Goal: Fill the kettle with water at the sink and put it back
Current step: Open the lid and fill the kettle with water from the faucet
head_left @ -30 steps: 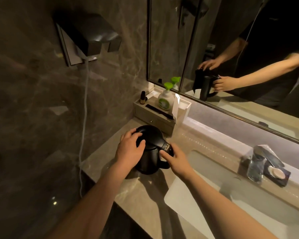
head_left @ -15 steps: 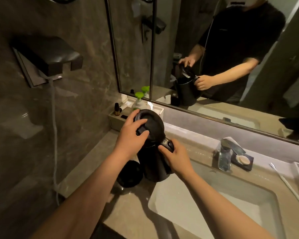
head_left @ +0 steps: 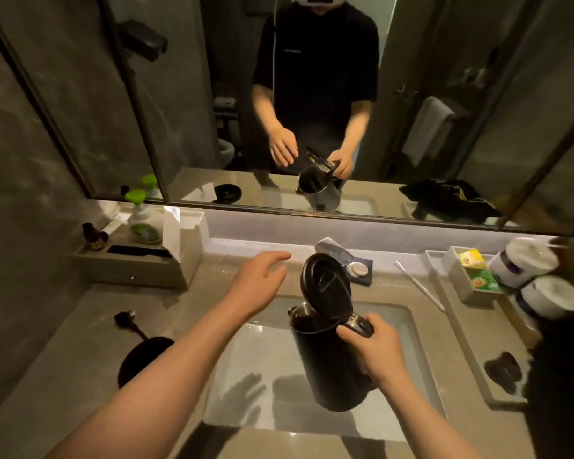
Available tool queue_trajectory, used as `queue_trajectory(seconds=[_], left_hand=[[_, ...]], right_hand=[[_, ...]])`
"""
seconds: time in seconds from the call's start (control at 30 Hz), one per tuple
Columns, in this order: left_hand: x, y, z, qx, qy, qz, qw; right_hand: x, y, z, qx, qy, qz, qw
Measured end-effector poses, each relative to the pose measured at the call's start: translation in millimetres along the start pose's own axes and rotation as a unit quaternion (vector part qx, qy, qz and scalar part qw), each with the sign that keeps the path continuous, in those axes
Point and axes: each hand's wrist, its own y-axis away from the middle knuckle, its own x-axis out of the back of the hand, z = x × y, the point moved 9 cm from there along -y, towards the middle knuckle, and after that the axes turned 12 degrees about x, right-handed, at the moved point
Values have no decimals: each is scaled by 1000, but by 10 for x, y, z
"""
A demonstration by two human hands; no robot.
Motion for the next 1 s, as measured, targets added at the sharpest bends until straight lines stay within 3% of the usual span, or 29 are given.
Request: queue_trajectory(seconds=[0.2,0.43,0.57,0.8,1.0], left_hand=[[-905,-518,27,-10,-129,-91,987],[-1339,-1165,245,-110,-265,-44,957],[-1621,-1342,284,-148,-327,-75,930],[-1624,-1431,359,-186,-326,3,927],[-1617,-1434,393,-195,-329,7,924]], right_hand=[[315,9,702,-73,-15,17,997],[195,-278,1091,-115,-63,-1,991],[103,-420,1185,-132,-85,-9,988],[27,-509,1270,-131,-111,1,985],[46,-516,1287,-129,-140,21,982]])
